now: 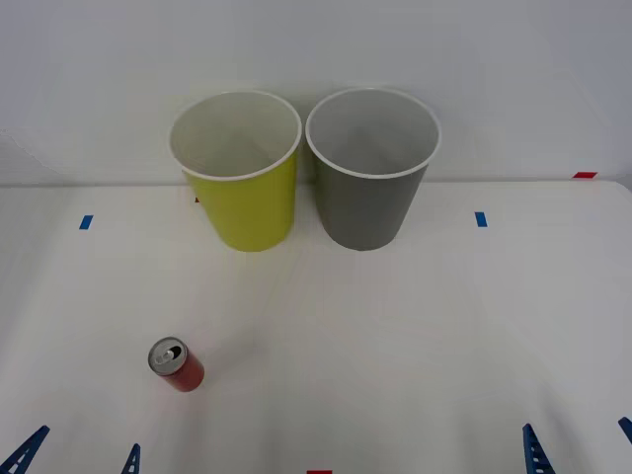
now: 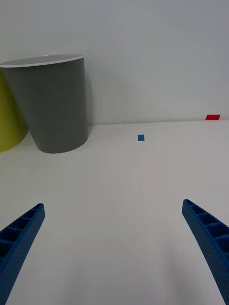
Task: Put cans in the gray bin and PET bottles in the light green bin.
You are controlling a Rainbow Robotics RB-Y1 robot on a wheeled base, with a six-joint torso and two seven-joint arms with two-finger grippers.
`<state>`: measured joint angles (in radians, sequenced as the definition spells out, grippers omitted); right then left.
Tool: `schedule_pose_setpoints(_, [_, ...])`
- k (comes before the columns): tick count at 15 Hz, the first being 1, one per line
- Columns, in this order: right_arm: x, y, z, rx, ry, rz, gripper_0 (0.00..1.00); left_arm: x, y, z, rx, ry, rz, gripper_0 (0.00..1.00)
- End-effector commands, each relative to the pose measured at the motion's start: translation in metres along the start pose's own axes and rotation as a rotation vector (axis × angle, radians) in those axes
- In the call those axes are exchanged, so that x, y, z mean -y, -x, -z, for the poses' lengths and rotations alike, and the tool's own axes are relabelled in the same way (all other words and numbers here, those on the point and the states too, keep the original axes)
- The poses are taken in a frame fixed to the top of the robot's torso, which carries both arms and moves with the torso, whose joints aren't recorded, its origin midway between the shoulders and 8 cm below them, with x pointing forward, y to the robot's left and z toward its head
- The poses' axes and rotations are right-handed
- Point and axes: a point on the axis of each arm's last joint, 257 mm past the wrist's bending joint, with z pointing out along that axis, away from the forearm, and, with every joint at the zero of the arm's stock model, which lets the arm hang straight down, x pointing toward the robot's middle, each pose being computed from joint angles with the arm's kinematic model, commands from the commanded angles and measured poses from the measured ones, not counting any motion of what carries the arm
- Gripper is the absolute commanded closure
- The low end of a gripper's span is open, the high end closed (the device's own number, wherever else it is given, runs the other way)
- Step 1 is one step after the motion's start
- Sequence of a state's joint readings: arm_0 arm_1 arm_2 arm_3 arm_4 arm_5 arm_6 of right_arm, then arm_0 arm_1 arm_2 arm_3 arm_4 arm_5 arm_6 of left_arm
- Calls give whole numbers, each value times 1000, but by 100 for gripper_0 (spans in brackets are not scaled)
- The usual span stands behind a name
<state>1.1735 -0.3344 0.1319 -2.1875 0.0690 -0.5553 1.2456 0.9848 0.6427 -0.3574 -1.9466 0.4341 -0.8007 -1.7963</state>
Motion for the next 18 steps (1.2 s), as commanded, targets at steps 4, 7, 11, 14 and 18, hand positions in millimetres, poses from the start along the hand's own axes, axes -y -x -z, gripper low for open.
schedule_pose_setpoints(4, [0, 0, 0, 0, 0, 0, 0, 0, 0, 0, 0, 0, 0, 0])
schedule_pose_setpoints(7, [0, 0, 0, 0, 0, 0, 0, 0, 0, 0, 0, 0, 0, 0])
schedule_pose_setpoints(11, [0, 0, 0, 0, 0, 0, 0, 0, 0, 0, 0, 0, 0, 0])
schedule_pose_setpoints(14, [0, 0, 0, 0, 0, 0, 0, 0, 0, 0, 0, 0, 0, 0])
schedule_pose_setpoints(18, [0, 0, 0, 0, 0, 0, 0, 0, 0, 0, 0, 0, 0, 0])
